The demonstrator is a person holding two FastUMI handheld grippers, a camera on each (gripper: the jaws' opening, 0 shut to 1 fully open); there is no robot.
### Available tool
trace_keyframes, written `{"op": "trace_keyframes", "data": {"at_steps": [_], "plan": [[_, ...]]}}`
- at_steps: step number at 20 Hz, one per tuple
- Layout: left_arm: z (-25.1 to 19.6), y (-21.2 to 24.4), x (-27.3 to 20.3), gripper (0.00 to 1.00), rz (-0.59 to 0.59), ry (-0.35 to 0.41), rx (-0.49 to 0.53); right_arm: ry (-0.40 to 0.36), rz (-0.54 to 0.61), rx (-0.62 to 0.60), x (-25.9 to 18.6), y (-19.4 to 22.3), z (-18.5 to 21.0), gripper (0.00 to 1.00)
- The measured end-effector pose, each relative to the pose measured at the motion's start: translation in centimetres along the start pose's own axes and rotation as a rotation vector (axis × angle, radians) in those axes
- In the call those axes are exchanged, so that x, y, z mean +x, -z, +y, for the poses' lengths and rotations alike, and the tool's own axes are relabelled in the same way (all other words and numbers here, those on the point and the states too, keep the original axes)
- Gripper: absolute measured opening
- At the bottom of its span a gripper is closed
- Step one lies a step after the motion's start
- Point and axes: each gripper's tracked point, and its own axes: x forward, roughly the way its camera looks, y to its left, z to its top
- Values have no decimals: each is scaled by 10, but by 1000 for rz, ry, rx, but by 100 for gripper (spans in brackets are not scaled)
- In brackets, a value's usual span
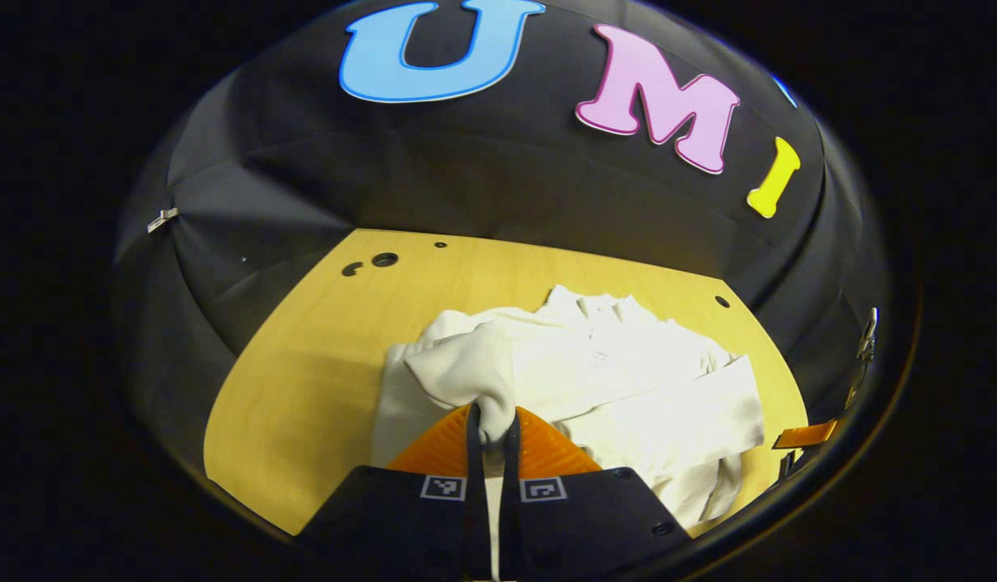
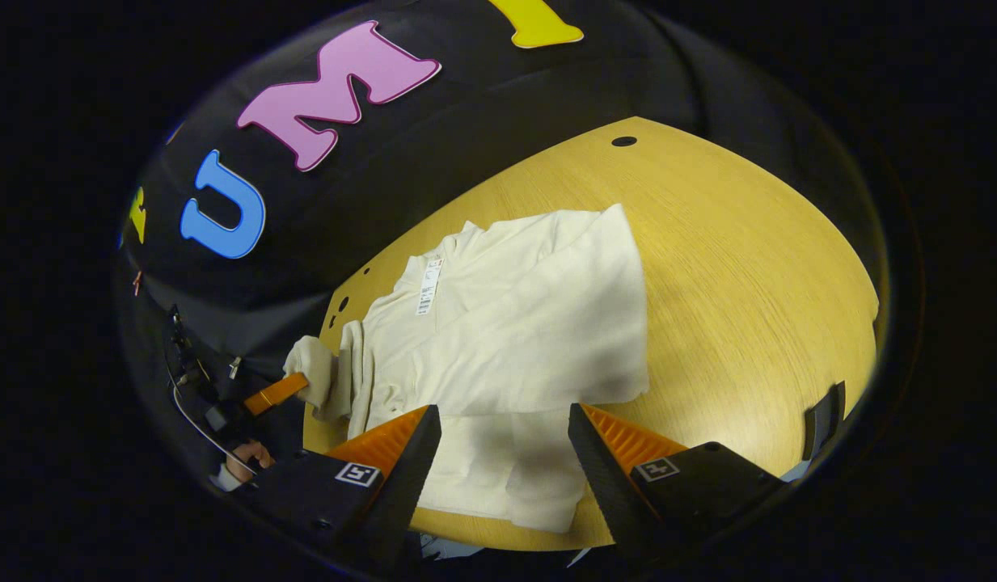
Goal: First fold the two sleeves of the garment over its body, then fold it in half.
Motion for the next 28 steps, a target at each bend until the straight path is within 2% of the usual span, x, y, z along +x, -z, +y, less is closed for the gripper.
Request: {"op": "trace_keyframes", "data": {"at_steps": [1, 8, 11, 15, 20, 21, 22, 26, 27, 28], "plan": [[-13, 3, 3, 10, 10, 11, -2, -6, 1, 9, -2, -2, -3, 98], [-113, 31, 26, 10, 75, 122, 66, -1, 2, 32, -7, -12, -30, 98], [-139, 47, 37, 10, 113, 136, 122, -3, -4, 58, -9, -14, -36, 98], [-157, 67, 55, 10, 153, 133, 160, -2, 8, 68, -13, -9, -43, 98], [-160, 90, 72, 10, 188, 93, 173, -11, 34, 62, -16, -1, -48, 98], [-161, 92, 74, 5, 190, 86, 169, -15, 41, 61, -16, 1, -48, 98], [-161, 95, 76, 10, 191, 80, 165, -18, 51, 59, -16, 4, -48, 98], [-172, 102, 82, 17, 205, 117, 75, -38, 103, 41, -15, 16, -49, 98], [-173, 101, 82, 27, 203, 119, 55, -43, 114, 35, -15, 20, -49, 98], [-175, 101, 83, 44, 201, 129, 42, -48, 121, 29, -14, 22, -48, 98]]}}
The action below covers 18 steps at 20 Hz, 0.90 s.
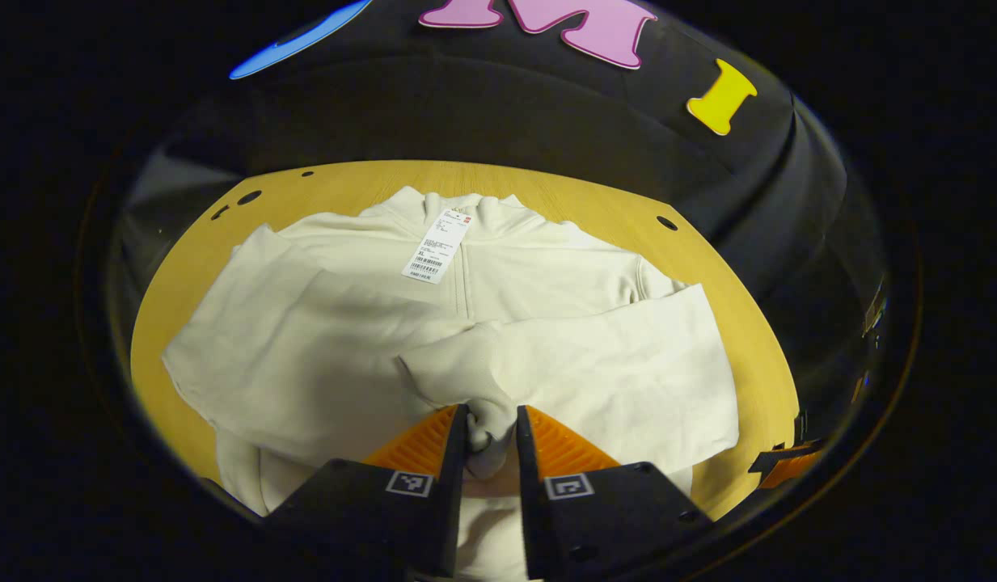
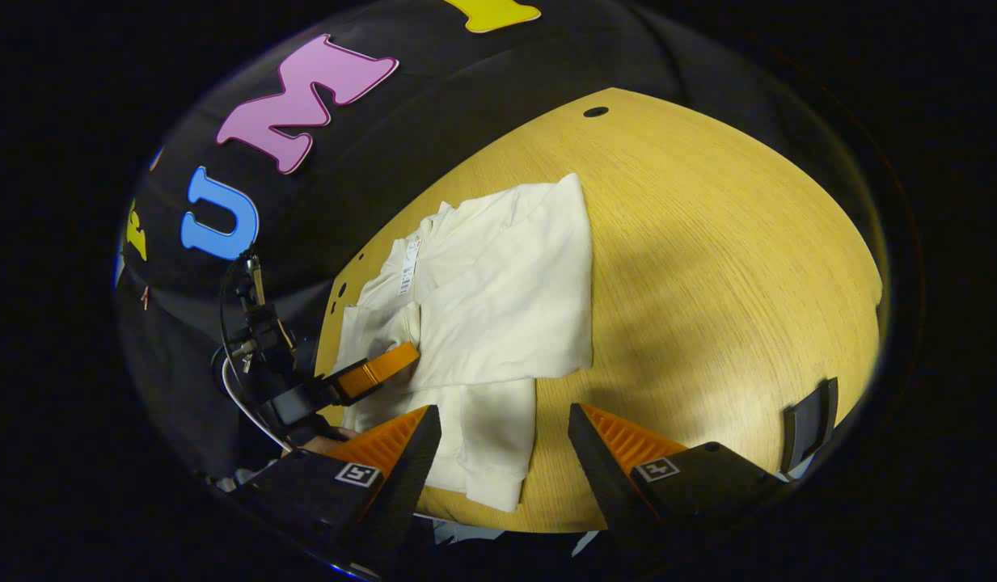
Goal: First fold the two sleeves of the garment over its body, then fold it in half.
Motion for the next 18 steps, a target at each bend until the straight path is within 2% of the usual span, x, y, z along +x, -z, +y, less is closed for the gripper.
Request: {"op": "trace_keyframes", "data": {"at_steps": [1, 2, 3, 4, 5, 6, 7, 8, 13, 18], "plan": [[-3, 0, 0, 48, -1, 5, -1, -4, 6, -6, 0, 1, 0, 98], [-6, 2, 1, 60, 2, 11, 8, -7, 10, -11, 0, 2, 1, 98], [-8, 3, 1, 66, 4, 11, 26, -9, 14, -13, 1, 4, 2, 98], [-13, 4, 0, 77, 4, 19, 45, -11, 18, -12, 2, 6, 2, 98], [-19, 6, -2, 82, 8, 34, 62, -13, 21, -10, 2, 8, 2, 98], [-21, 7, -5, 98, 5, 41, 88, -14, 22, -8, 3, 8, 3, 98], [-23, 7, -12, 100, 0, 46, 118, -14, 23, -8, 4, 10, 4, 98], [-25, 9, -20, 97, -4, 58, 140, -13, 25, -9, 4, 11, 4, 98], [-16, 21, -74, 97, -35, 106, 200, -7, 39, -9, 5, 24, 7, 98], [34, 41, -123, 97, -36, 54, 198, 6, 74, -39, 4, 40, 8, 98]]}}
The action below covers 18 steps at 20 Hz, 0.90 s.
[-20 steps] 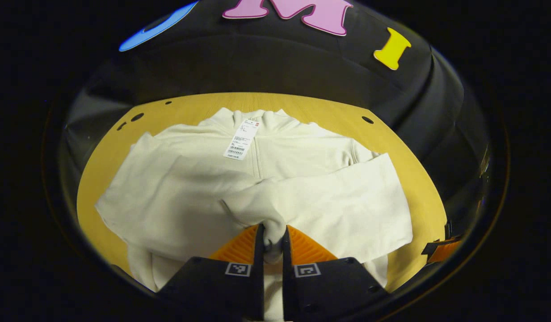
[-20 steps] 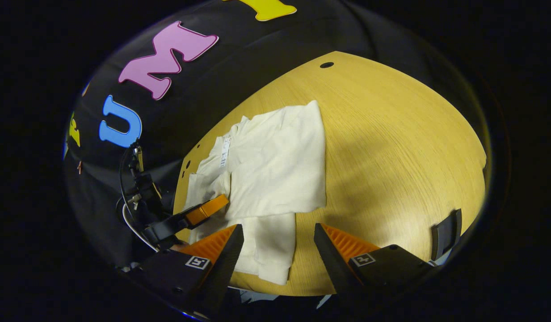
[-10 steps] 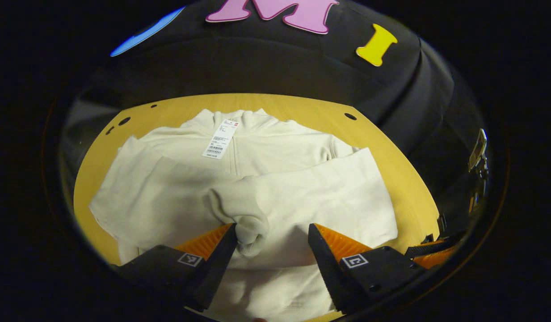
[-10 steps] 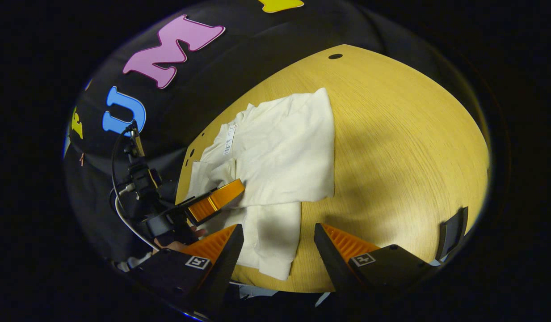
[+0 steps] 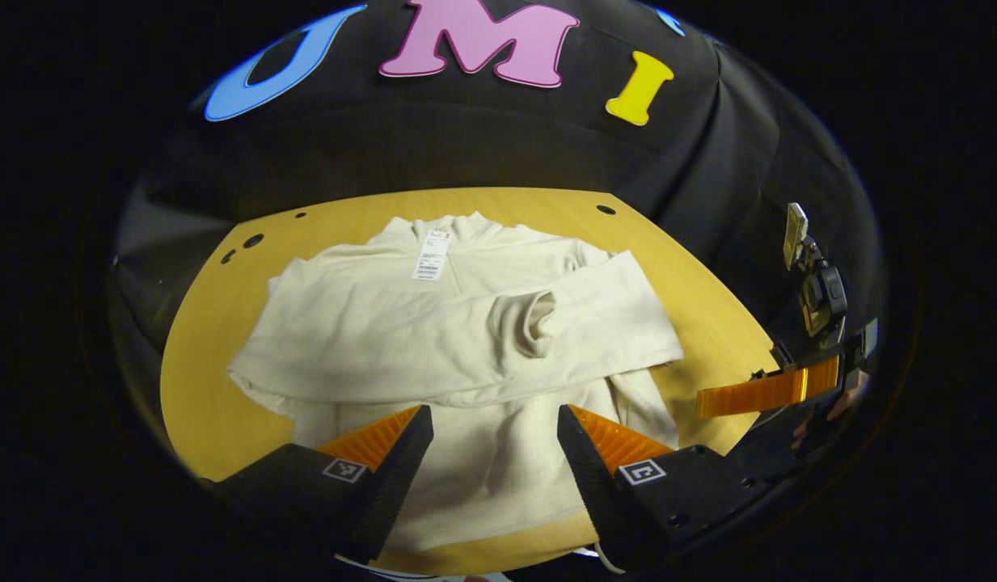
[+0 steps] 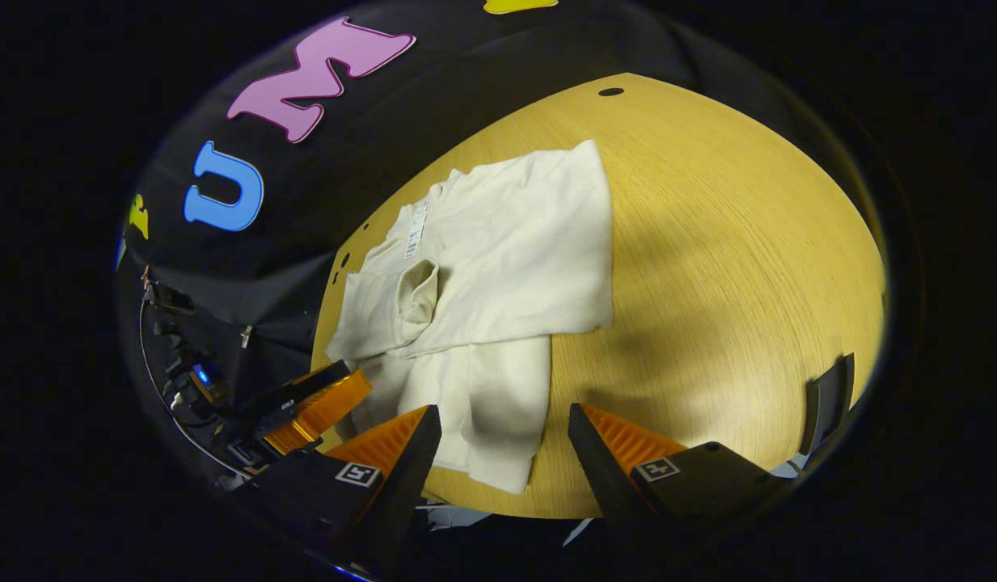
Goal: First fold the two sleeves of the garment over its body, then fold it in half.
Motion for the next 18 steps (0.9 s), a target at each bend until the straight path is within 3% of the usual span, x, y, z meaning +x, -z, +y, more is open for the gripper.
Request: {"op": "trace_keyframes", "data": {"at_steps": [7, 8, 9, 18], "plan": [[68, 61, -37, 97, 75, -136, -81, 33, 26, -49, 4, 19, 5, 98], [73, 66, -41, 92, 81, -150, -90, 41, 29, -59, 5, 22, 7, 98], [77, 68, -42, 97, 84, -158, -92, 46, 32, -68, 6, 24, 9, 98], [94, 92, -37, 97, 164, -202, -90, 111, 95, -173, 21, 53, 17, 98]]}}
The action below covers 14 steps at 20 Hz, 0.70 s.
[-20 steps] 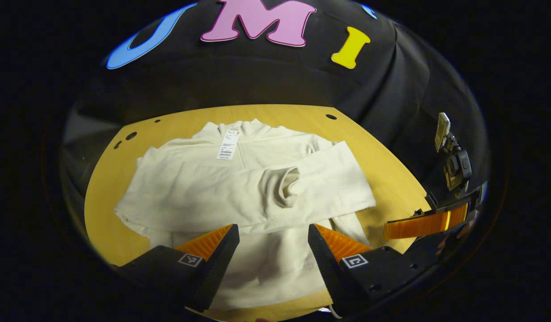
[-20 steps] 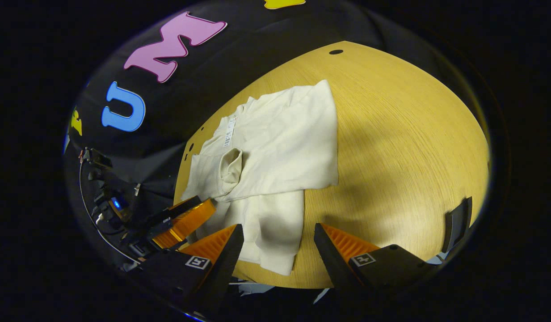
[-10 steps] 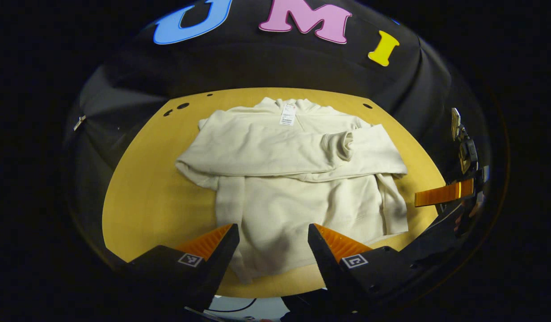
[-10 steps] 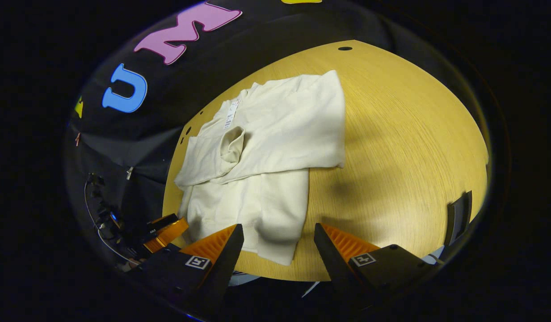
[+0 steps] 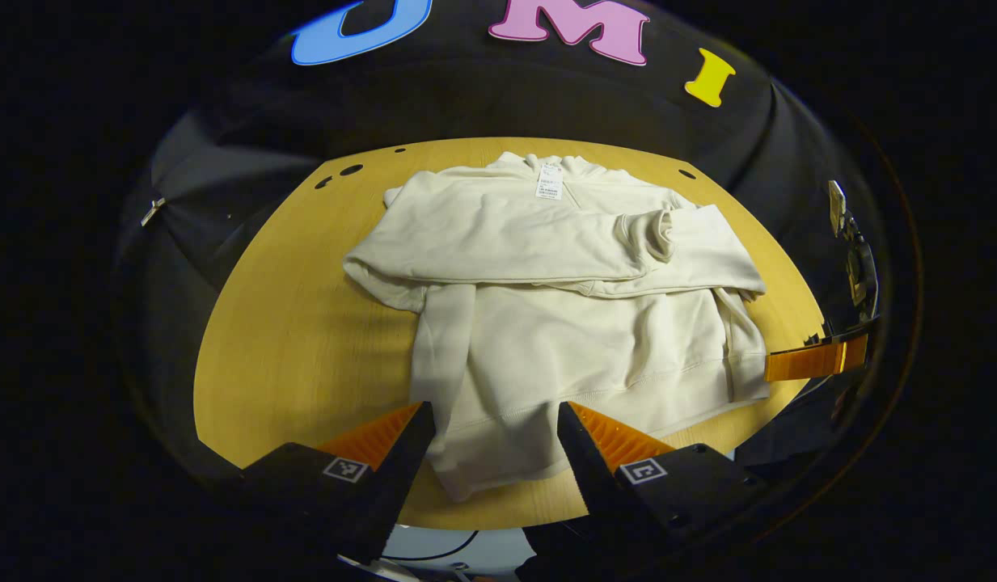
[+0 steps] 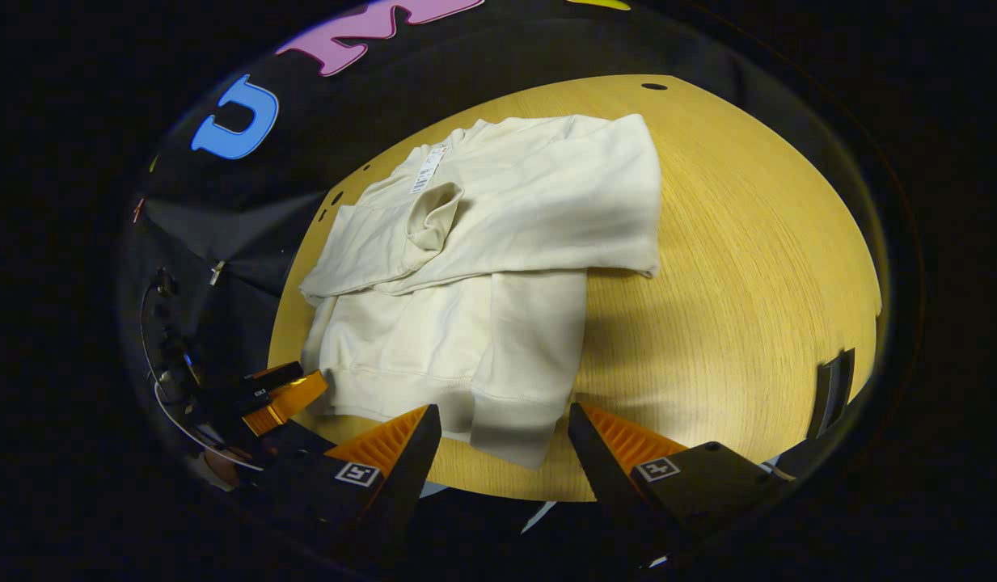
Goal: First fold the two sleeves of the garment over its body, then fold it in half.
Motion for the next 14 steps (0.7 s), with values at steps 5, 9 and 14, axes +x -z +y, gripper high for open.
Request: {"op": "trace_keyframes", "data": {"at_steps": [5, 9, 14], "plan": [[7, 11, 19, 100, 80, -34, -22, 62, -7, -58, 15, -4, -5, 98], [7, 12, 29, 100, 107, -60, 1, 95, 2, -92, 26, -7, -5, 98], [1, 13, 28, 100, 89, -44, 1, 179, 44, -220, 33, -3, -11, 67]]}}
